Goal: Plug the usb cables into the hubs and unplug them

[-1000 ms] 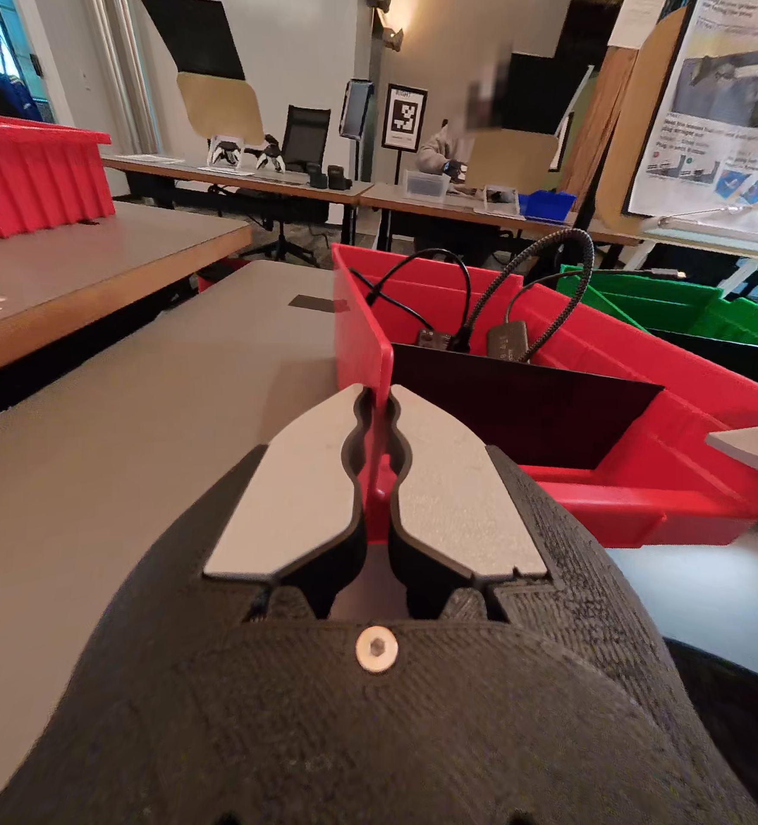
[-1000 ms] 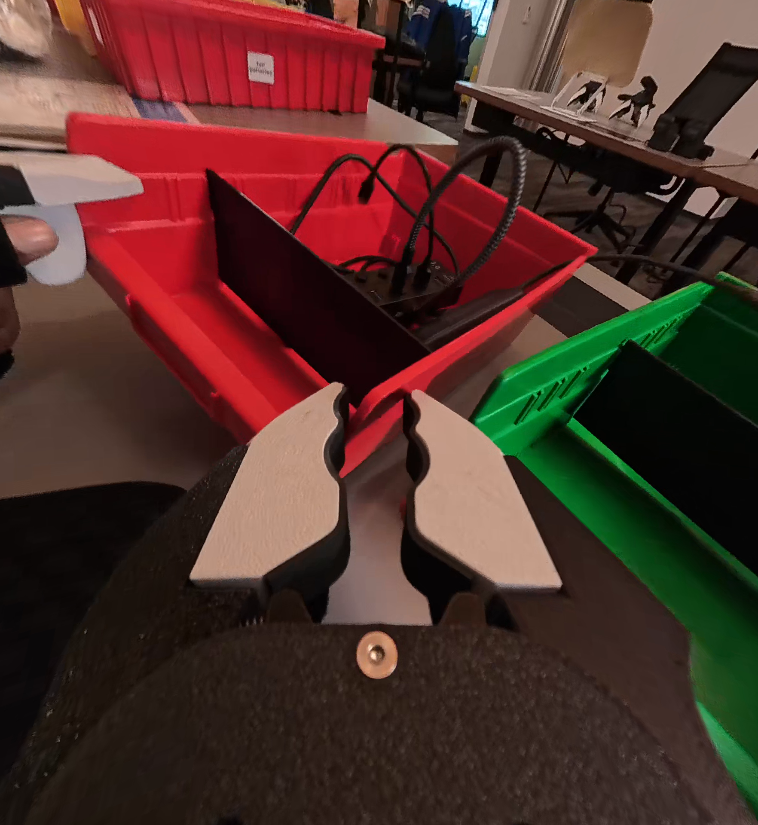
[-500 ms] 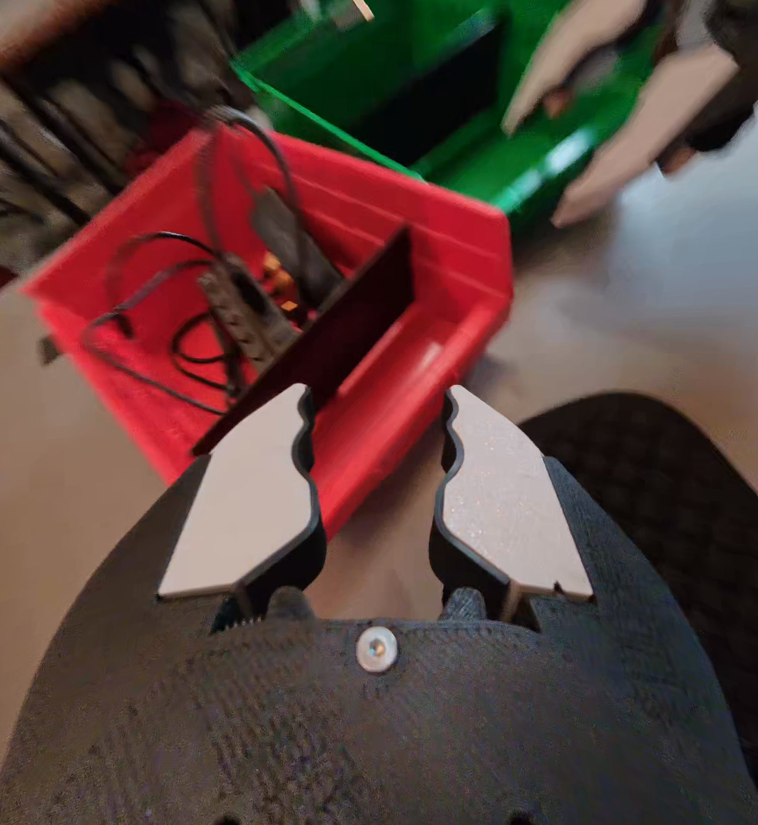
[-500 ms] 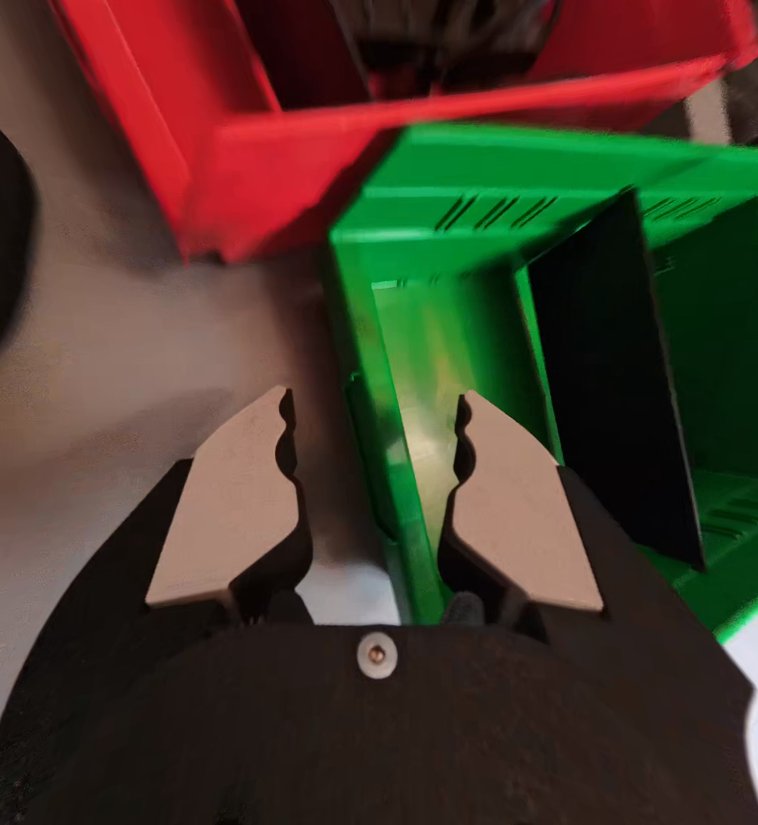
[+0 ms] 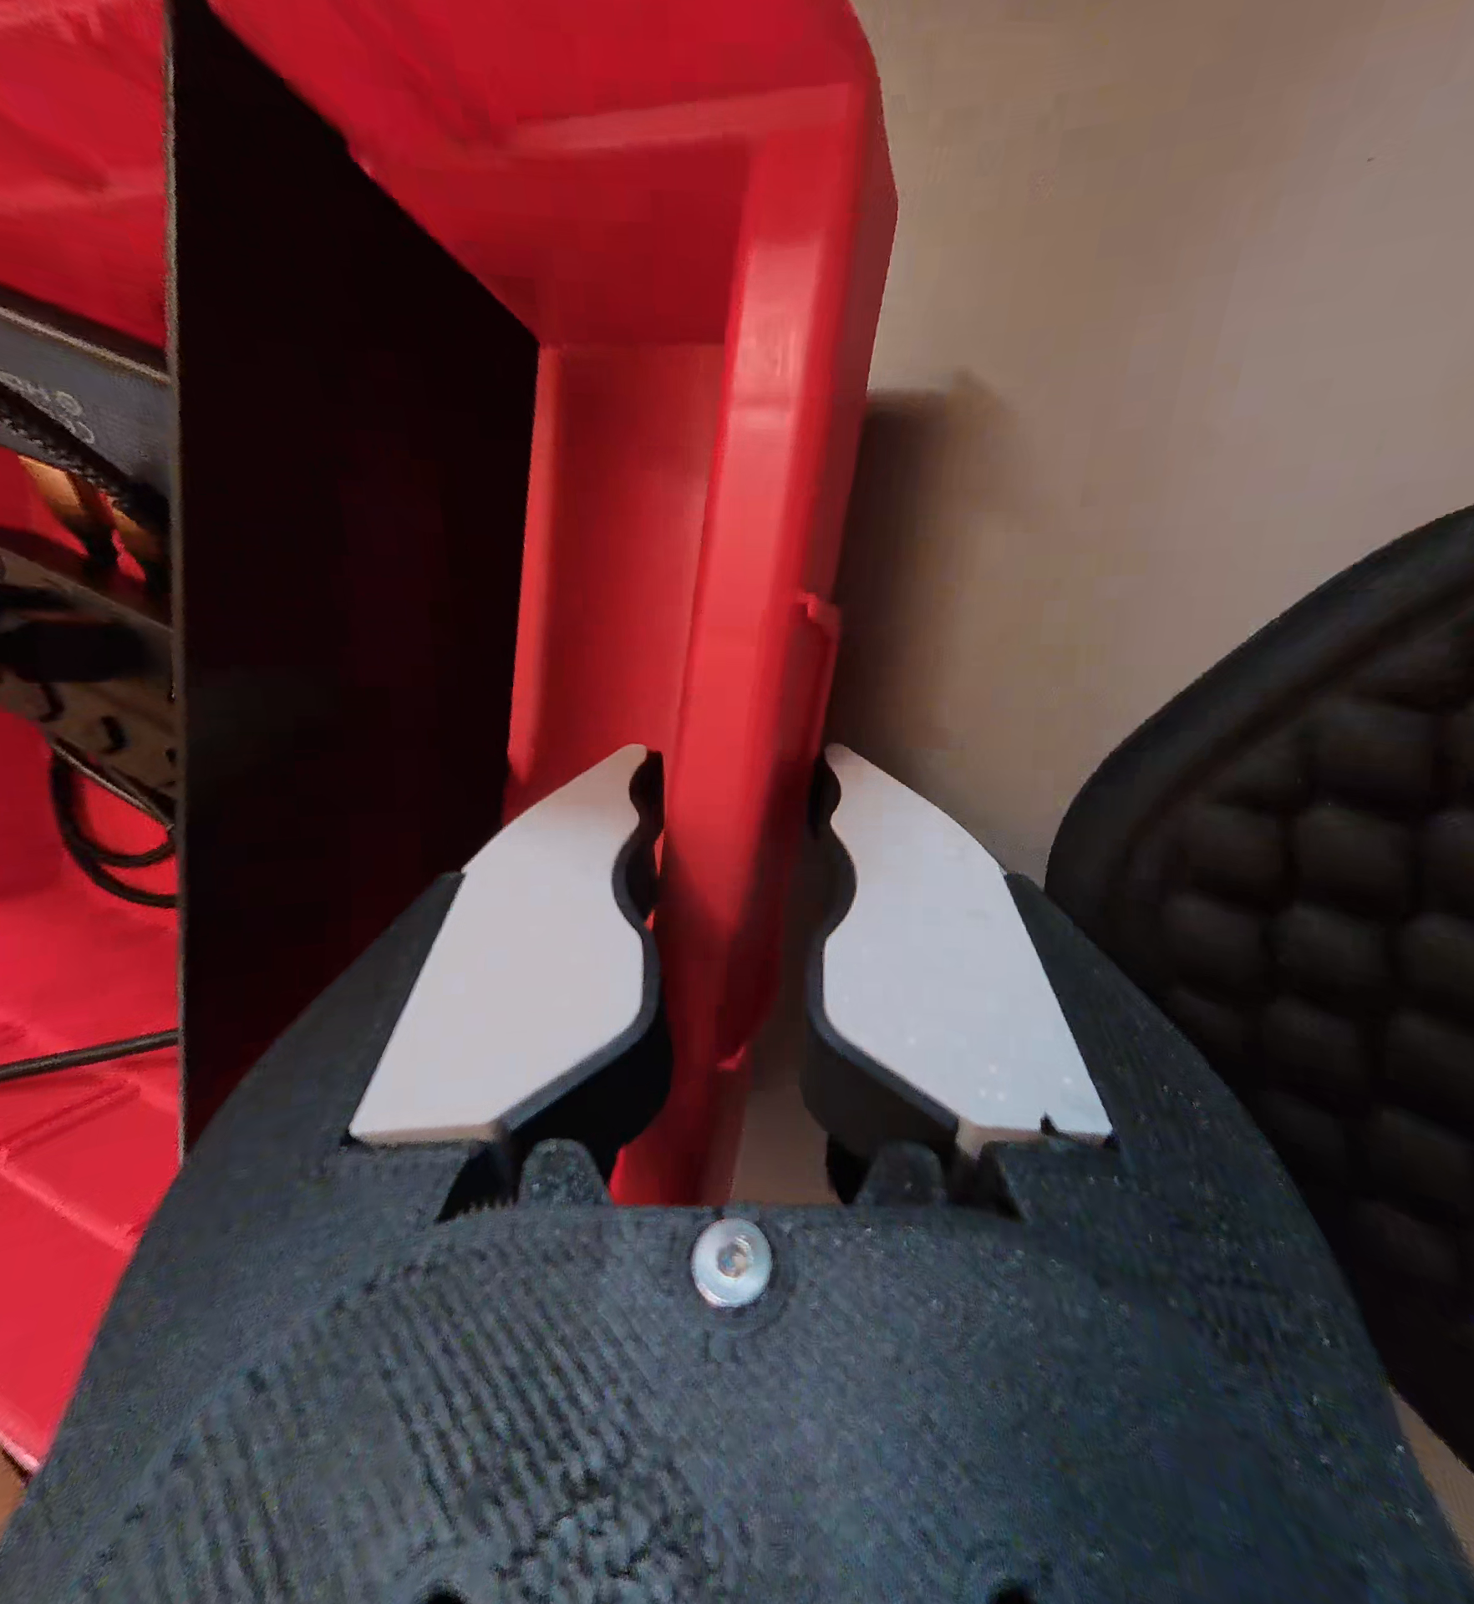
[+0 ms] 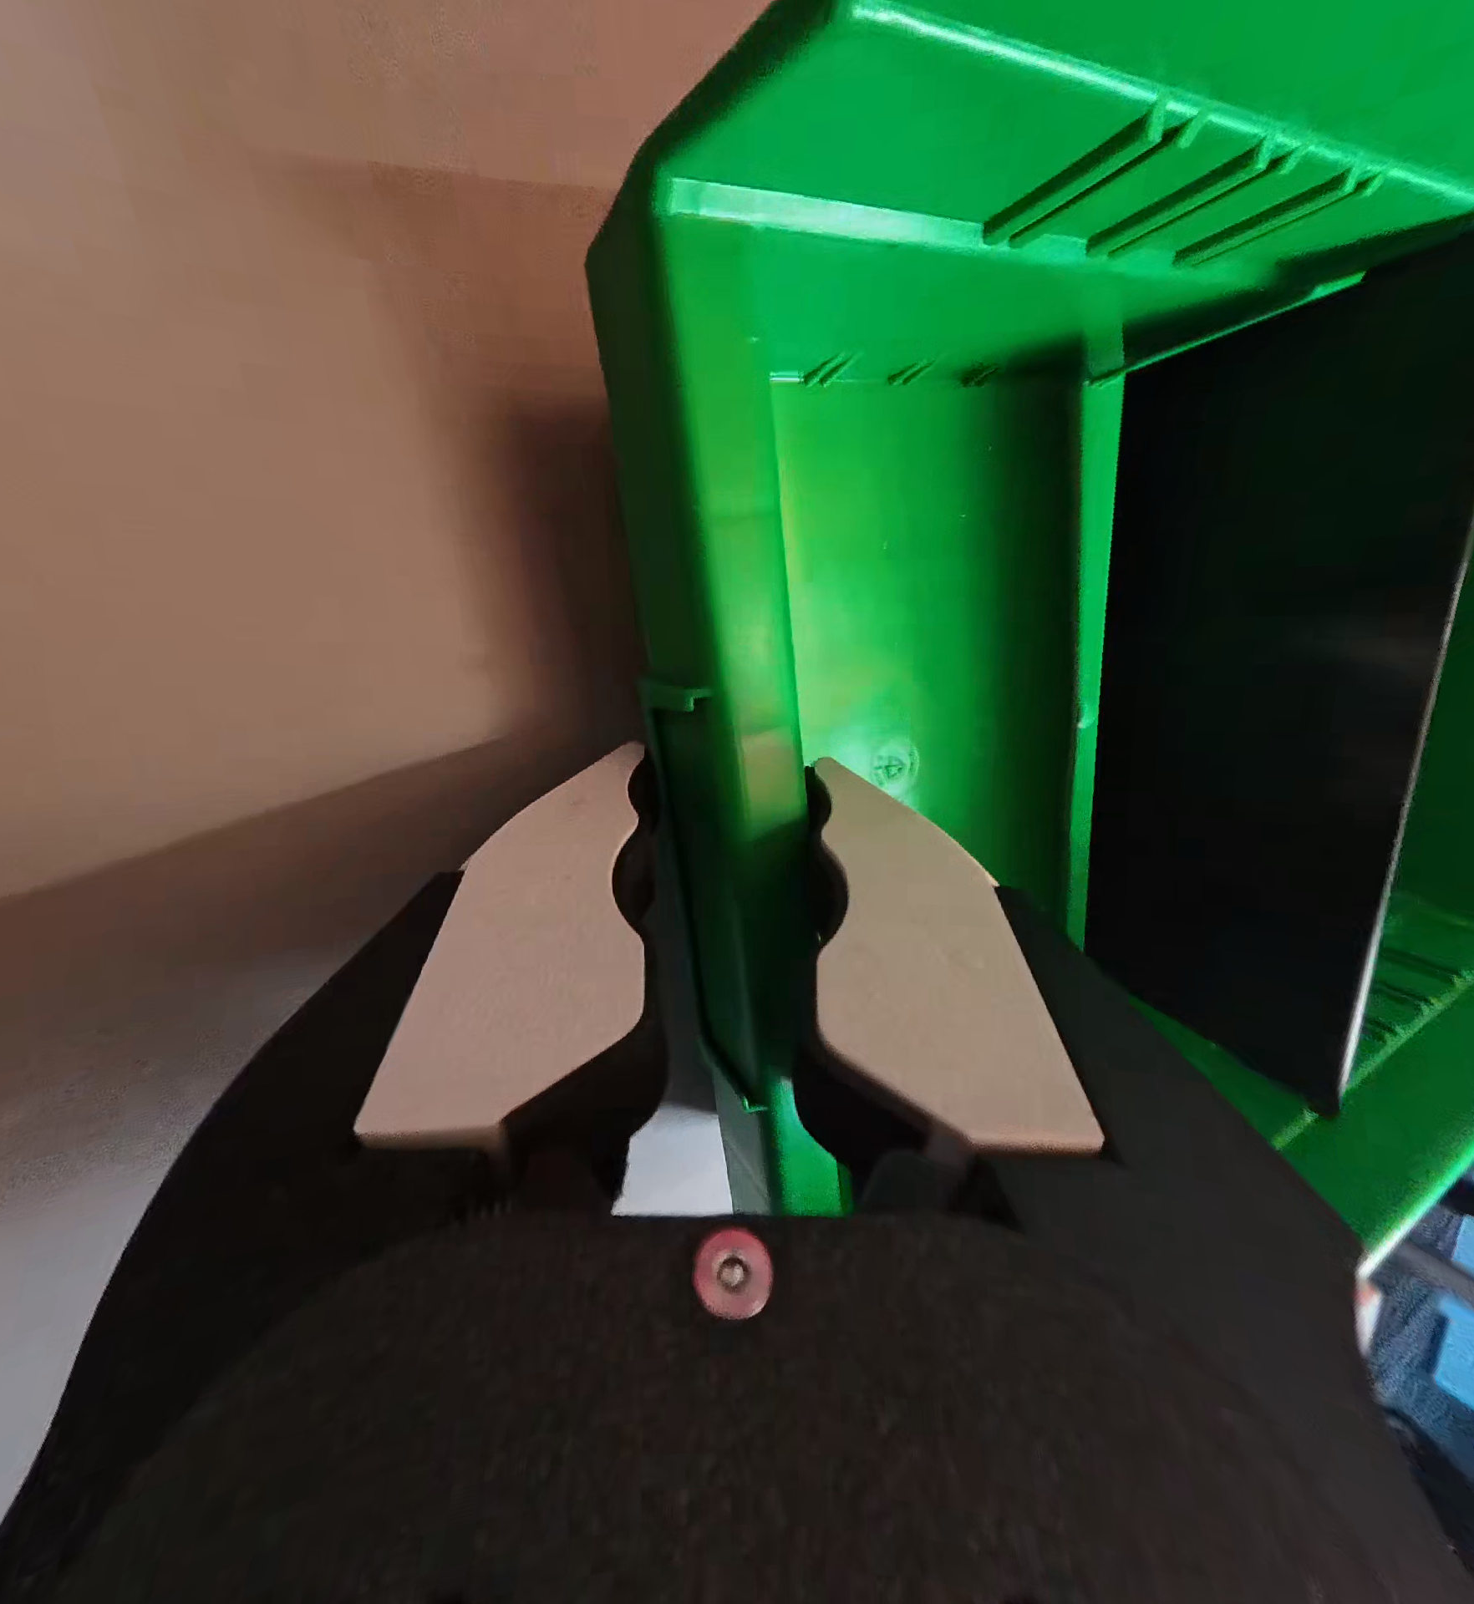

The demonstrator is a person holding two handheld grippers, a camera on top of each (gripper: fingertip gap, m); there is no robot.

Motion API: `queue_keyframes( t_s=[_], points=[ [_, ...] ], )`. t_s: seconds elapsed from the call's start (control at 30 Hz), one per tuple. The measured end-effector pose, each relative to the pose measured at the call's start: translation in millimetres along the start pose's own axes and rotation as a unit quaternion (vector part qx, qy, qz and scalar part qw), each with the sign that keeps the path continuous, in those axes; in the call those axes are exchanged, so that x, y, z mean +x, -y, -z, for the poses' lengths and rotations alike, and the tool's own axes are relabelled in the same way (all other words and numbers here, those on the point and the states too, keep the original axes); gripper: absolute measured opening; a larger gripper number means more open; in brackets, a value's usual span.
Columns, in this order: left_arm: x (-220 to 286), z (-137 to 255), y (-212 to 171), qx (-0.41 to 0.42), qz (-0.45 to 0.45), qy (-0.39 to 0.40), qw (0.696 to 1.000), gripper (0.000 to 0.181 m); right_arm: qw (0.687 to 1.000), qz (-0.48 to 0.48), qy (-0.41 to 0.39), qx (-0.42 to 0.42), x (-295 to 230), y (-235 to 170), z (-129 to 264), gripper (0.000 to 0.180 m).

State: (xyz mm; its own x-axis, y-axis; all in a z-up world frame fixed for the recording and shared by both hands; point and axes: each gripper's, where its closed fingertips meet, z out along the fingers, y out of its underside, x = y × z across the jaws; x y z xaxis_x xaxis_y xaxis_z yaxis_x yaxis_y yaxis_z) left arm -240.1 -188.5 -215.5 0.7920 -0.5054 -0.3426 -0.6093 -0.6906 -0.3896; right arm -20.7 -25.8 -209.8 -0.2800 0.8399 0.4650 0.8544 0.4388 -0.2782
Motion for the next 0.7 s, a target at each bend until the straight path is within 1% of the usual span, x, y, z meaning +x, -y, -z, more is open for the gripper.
queue_keyframes(
  t_s=[0.2,0.33,0.5,0.7],
  points=[
    [-3,-2,1,0.006,-0.003,0.006,1.000,0.033,0.997,-0.063,-0.032,-0.040,16,-92,21,0.032],
    [-12,-6,4,0.007,-0.002,0.006,1.000,0.033,0.993,-0.085,-0.052,-0.063,38,-141,25,0.031],
    [-29,-15,9,0.013,0.000,0.021,1.000,0.034,0.989,-0.111,-0.067,-0.079,65,-175,22,0.032],
    [-57,-27,14,0.016,0.015,0.038,0.999,0.035,0.982,-0.139,-0.093,-0.082,94,-196,13,0.034]
  ],
)
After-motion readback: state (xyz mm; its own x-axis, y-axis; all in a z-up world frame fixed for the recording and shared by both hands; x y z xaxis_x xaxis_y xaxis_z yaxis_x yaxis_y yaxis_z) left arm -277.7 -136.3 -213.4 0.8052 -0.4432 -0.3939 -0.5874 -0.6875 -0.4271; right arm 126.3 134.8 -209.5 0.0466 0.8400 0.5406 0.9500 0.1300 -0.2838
